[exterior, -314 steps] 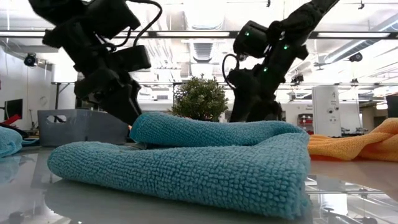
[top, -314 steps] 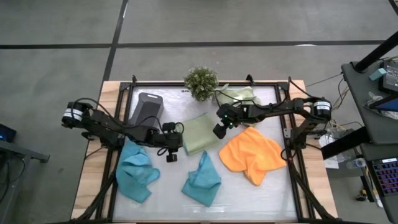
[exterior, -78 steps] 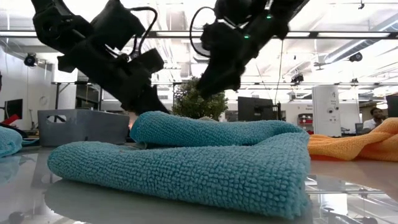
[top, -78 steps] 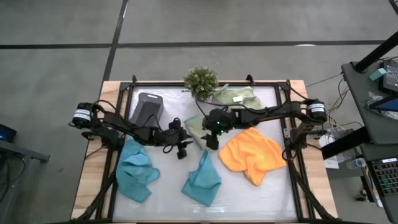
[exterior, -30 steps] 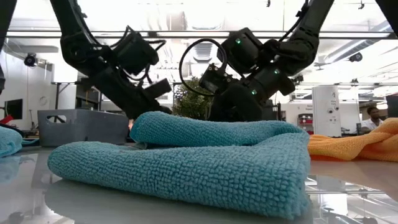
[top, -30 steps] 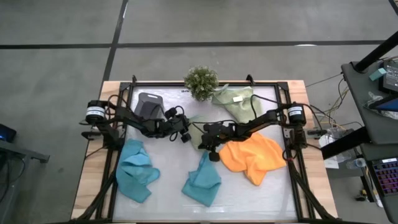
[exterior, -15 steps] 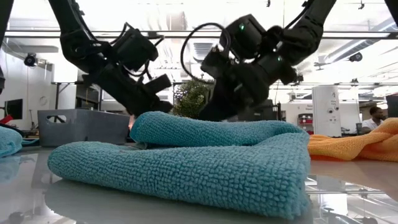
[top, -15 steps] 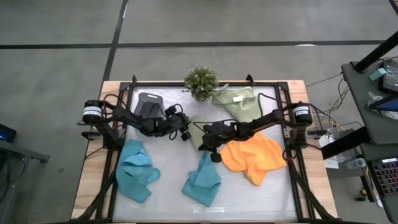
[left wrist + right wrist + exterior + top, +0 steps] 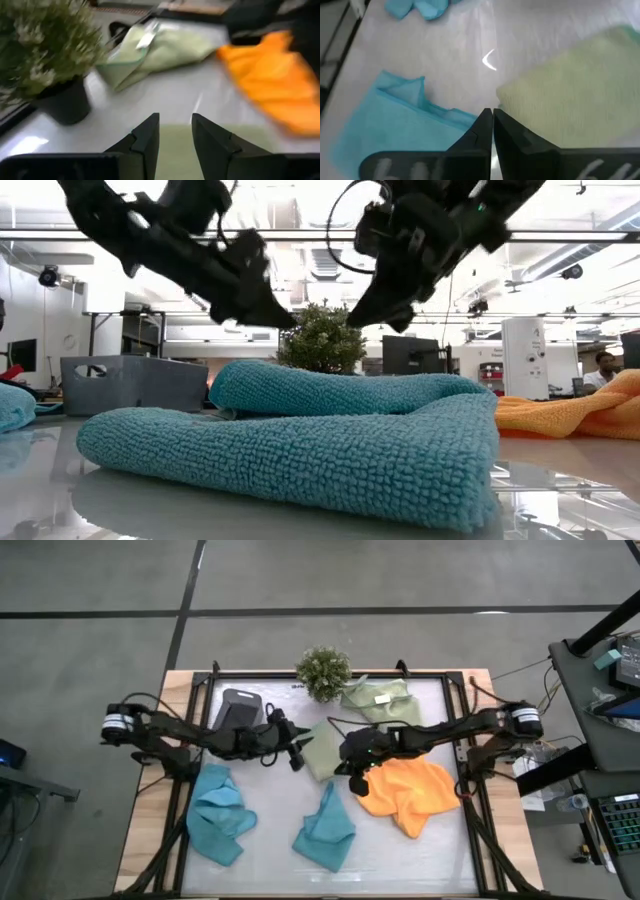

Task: Fold microfiber towels
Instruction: Put the green microfiber cloth into the black bin

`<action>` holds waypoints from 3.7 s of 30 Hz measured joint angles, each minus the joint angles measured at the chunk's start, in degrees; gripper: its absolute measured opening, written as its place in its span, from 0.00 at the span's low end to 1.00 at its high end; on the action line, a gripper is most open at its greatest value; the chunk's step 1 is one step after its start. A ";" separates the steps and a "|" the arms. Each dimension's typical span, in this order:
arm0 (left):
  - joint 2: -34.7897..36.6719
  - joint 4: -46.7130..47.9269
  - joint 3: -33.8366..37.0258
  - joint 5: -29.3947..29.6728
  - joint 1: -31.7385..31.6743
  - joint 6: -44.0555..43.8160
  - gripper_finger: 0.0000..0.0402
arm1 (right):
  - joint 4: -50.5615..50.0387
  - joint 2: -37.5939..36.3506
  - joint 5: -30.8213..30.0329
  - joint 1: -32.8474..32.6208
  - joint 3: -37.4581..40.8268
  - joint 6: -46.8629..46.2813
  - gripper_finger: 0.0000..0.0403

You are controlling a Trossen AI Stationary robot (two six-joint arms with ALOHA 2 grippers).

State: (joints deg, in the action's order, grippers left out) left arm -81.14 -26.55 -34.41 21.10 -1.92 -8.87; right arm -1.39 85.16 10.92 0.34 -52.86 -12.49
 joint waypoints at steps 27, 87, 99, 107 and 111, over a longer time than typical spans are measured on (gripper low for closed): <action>4.48 -0.46 9.41 -7.28 7.98 -69.01 0.42 | -18.21 -4.32 -0.59 12.81 -3.31 -6.13 0.40; -17.03 -7.42 2.93 -1.52 5.08 -71.41 0.67 | 4.07 19.63 8.58 9.44 -9.10 -17.56 0.35; -24.86 -7.84 -1.03 -2.34 4.88 -68.82 0.47 | 5.20 19.63 6.83 8.15 -8.98 -17.67 0.30; -25.73 -8.44 -1.95 -2.80 4.96 -66.66 0.28 | 4.90 19.64 6.51 8.13 -8.85 -17.47 0.29; -25.57 -8.50 -1.95 -2.68 5.53 -63.94 0.12 | 4.57 19.43 6.47 8.15 -8.85 -17.49 0.28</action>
State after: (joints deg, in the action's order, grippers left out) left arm -106.71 -35.05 -36.36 18.42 3.61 -72.82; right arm 3.18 104.59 17.40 8.49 -61.71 -29.98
